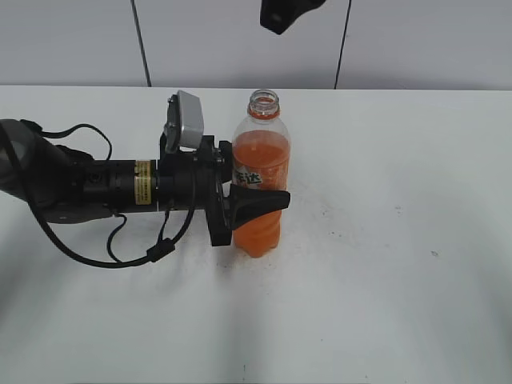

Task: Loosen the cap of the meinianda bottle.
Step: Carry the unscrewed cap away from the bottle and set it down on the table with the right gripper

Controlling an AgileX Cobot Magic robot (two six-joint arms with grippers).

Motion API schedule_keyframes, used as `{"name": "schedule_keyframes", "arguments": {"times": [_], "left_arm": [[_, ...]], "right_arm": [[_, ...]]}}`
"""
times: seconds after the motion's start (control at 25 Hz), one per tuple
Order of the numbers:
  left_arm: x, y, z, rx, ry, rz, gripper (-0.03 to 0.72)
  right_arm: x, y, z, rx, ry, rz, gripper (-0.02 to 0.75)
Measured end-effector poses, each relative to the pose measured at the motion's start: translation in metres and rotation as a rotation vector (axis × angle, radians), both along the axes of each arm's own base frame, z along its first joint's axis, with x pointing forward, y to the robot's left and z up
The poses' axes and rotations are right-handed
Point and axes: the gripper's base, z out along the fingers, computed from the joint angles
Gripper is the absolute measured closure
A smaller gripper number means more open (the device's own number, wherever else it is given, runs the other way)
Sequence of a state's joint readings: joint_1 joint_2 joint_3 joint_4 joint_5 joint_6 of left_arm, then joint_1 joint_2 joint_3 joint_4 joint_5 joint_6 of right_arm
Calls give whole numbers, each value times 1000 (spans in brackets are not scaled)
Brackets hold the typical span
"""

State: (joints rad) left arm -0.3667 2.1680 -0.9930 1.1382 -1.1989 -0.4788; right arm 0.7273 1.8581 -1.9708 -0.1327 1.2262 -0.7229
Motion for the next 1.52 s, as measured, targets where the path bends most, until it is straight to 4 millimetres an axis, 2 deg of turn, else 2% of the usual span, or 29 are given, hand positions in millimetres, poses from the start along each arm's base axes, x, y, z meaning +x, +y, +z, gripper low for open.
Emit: {"name": "schedule_keyframes", "arguments": {"times": [0.16,0.24,0.36,0.48,0.64,0.72,0.8,0.96,1.08,1.2,1.36,1.52], "left_arm": [[0,0,0,1,0,-1,270],[0,0,0,1,0,-3,270],[0,0,0,2,-1,-3,270],[0,0,0,1,-1,-5,270],[0,0,0,2,-1,-5,270],[0,0,0,2,-1,-6,270],[0,0,0,2,-1,-6,270],[0,0,0,2,-1,-6,270],[0,0,0,1,-1,-6,270],[-1,0,0,1,-1,-6,270],[-1,0,0,1,-1,-6,270],[-1,0,0,1,-1,-6,270]], "right_arm": [[10,-19,6,148,57,-304,468],[21,-34,0,206,101,-466,468],[37,-66,-20,236,179,-691,468],[45,-106,-45,210,248,-873,468],[34,-160,-58,248,281,-1076,468],[20,-189,-69,285,319,-1168,468],[6,-209,-76,325,327,-1226,468],[-27,-245,-110,359,369,-1357,468],[-45,-258,-147,344,428,-1418,468],[-51,-258,-173,355,443,-1422,468],[-36,-256,-194,409,424,-1407,468],[-27,-256,-216,388,450,-1409,468]]}}
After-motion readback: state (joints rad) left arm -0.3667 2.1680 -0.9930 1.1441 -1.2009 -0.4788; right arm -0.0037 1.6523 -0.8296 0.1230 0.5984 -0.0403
